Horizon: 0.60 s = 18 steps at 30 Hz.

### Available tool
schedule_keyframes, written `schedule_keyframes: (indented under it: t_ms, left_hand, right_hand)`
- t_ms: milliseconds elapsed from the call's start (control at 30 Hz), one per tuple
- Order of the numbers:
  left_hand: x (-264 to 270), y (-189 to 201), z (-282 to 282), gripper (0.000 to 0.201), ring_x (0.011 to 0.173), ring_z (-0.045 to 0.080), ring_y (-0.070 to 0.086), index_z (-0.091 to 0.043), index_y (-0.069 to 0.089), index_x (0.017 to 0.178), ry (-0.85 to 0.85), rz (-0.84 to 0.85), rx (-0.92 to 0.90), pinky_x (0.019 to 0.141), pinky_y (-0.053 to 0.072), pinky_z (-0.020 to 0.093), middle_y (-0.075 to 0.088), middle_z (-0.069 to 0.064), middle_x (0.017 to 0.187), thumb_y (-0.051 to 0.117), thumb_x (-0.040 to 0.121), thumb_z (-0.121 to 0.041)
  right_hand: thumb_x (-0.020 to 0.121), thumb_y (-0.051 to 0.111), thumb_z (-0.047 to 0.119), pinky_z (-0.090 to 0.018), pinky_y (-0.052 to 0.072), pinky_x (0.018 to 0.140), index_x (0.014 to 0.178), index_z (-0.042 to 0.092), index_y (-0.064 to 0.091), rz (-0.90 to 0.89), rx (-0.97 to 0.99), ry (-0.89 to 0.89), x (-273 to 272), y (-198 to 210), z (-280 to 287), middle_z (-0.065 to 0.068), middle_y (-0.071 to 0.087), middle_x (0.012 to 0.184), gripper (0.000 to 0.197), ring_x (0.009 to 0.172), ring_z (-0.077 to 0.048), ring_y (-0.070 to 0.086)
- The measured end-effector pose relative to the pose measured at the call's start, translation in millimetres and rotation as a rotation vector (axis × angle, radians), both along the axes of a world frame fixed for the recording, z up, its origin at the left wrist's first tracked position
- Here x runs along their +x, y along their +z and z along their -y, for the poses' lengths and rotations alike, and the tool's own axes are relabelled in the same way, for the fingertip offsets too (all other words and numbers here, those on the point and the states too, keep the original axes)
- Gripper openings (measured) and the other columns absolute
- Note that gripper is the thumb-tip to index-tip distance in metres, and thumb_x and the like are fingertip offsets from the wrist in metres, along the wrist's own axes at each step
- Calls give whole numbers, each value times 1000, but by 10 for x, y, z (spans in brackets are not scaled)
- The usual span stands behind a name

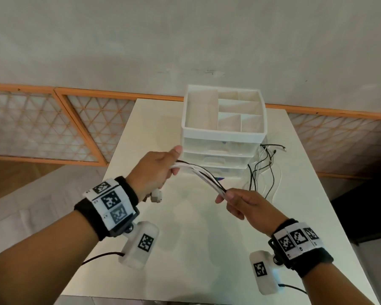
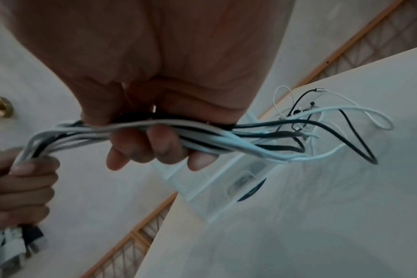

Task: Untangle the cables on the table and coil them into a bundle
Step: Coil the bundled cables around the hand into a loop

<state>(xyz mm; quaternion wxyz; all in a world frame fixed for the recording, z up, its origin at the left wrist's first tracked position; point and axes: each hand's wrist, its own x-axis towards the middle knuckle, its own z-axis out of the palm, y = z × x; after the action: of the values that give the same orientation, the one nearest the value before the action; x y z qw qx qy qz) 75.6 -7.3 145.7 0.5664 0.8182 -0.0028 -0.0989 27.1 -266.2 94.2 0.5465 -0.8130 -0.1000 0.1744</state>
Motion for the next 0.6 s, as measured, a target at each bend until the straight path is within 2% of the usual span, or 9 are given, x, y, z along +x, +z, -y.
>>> schedule_keyframes:
  t_ms: [100,167,267,333,400,467,500,533,600]
  left_hand:
    - [12,-47,-17,55,42,13,35,-9,61,71,70,-76,-215,55,35,30,34,-8,47,39,101,-50]
    - [-31,-65,82,54,42,11,35,-11,59,81,93,-103,-300,55,34,31,35,-8,51,35,100,-55]
    - [-167,-102,292,83,55,15,41,-13,52,100,56,-69,-136,57,39,30,42,-3,68,33,73,-89]
    - [-253,-122,421,99,56,14,48,-13,49,111,3,-29,-67,56,42,30,47,-1,74,39,60,-97]
    - [-301,-125,538,103,66,10,57,-18,48,116,-17,-38,-112,59,46,27,55,-3,82,50,50,-98]
    - [-290,-139,597,77,71,12,59,-24,55,99,3,-46,-193,64,46,28,58,-4,78,61,57,-88]
    - [-286,-119,595,53,64,12,56,-26,58,81,24,-38,-218,62,45,29,55,-4,68,63,69,-78]
    - [-276,-93,572,42,57,14,52,-28,56,65,57,-51,-246,58,43,28,50,-4,59,63,81,-67]
    - [-245,-102,466,45,51,16,45,-25,49,58,86,-147,-306,56,38,28,44,-3,54,61,88,-56]
  right_hand:
    - [103,48,27,-15,35,58,97,15,74,92,135,-150,2,44,19,7,42,56,29,54,-9,37]
    - [101,53,28,-15,34,55,99,17,76,201,205,-275,9,89,-116,7,43,55,25,52,-9,37]
    - [98,54,41,-19,36,57,101,28,76,364,206,-360,-12,159,-376,11,49,58,25,54,-6,41]
    - [101,54,32,-15,38,56,103,34,73,465,172,-343,-45,216,-570,18,54,59,19,54,-3,48]
    - [99,54,14,-14,35,52,85,30,71,584,111,-304,-83,211,-747,25,51,56,26,50,1,48]
    - [89,53,-1,-13,32,53,73,12,64,637,53,-283,-103,135,-843,28,46,62,24,50,4,44]
    - [89,52,-4,-16,32,54,74,7,62,647,24,-251,-105,97,-849,22,47,62,21,52,2,43]
    - [91,53,-2,-22,34,53,77,7,61,648,0,-198,-108,74,-845,13,49,62,19,54,-3,43]
    - [97,54,9,-32,42,56,94,10,66,601,-7,-69,-143,78,-811,0,55,68,13,61,-15,49]
